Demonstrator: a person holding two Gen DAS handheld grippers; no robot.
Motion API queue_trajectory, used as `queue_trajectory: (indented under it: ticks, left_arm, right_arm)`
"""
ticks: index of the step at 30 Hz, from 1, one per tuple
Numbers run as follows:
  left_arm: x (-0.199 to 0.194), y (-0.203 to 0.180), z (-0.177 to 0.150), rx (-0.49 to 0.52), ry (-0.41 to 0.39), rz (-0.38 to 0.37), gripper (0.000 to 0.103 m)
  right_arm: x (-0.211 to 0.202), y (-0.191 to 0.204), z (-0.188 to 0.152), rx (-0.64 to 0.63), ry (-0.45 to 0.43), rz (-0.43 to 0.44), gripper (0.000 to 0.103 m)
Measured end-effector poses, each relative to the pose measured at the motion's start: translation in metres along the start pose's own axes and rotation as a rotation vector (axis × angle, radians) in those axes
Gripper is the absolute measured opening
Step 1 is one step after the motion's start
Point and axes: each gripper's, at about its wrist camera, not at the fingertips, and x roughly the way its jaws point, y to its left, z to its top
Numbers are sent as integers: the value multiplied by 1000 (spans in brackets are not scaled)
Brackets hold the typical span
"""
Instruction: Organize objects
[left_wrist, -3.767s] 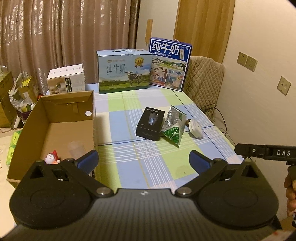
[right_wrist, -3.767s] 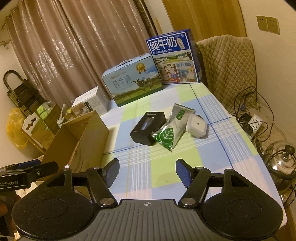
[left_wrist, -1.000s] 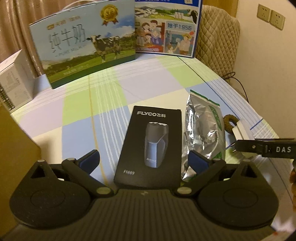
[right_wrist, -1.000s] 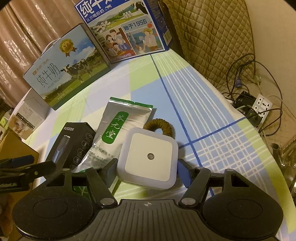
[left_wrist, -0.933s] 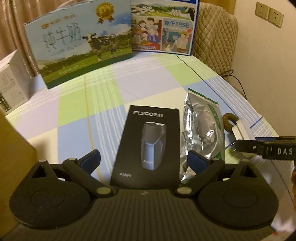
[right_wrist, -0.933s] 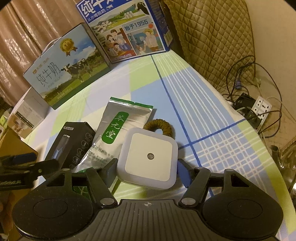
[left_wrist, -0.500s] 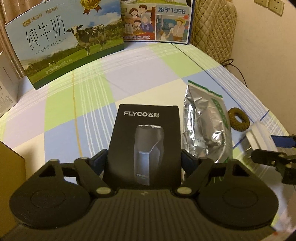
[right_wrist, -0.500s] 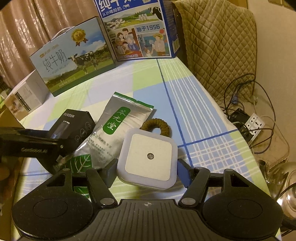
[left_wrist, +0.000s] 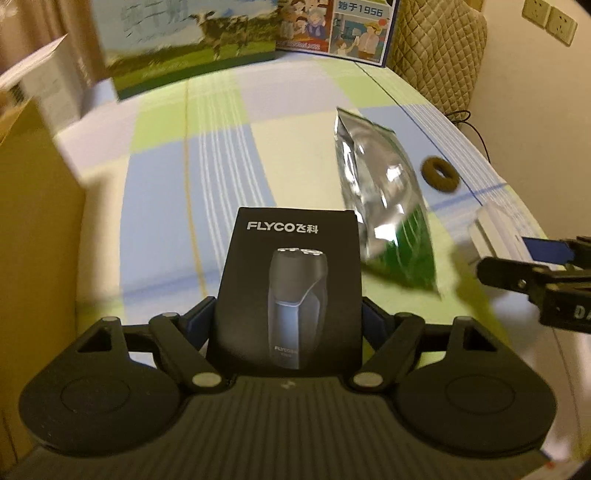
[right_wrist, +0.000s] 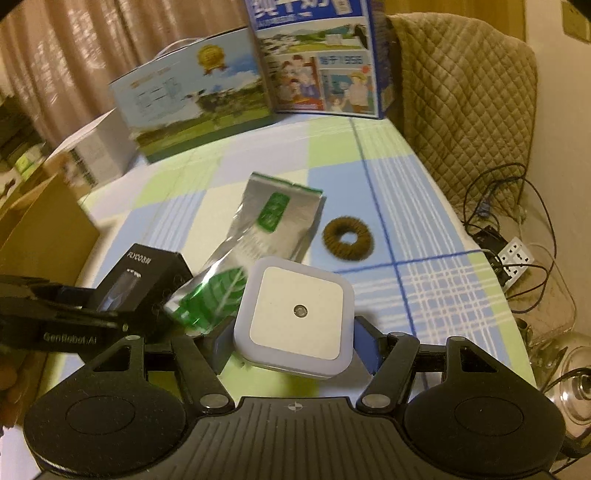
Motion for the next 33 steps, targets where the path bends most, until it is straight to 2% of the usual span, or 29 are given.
queue_trajectory:
  ticks: [5, 10, 18, 33]
  left_arm:
    - [-33, -8, -44, -47, -4, -8, 77]
    - [-54, -16, -73, -48, -6, -9, 77]
    - [-86, -22, -89, -55, -32, -13, 77]
    - [-182, -13, -101, -79, -155, -11, 77]
  right_arm:
    - [-18, 11, -24, -78, 33, -4, 64]
    - [-33, 11, -41, -76, 48, -5, 64]
    - [-72, 20, -50, -80, 15, -12, 64]
    - [-154, 70, -57, -99, -81, 9, 64]
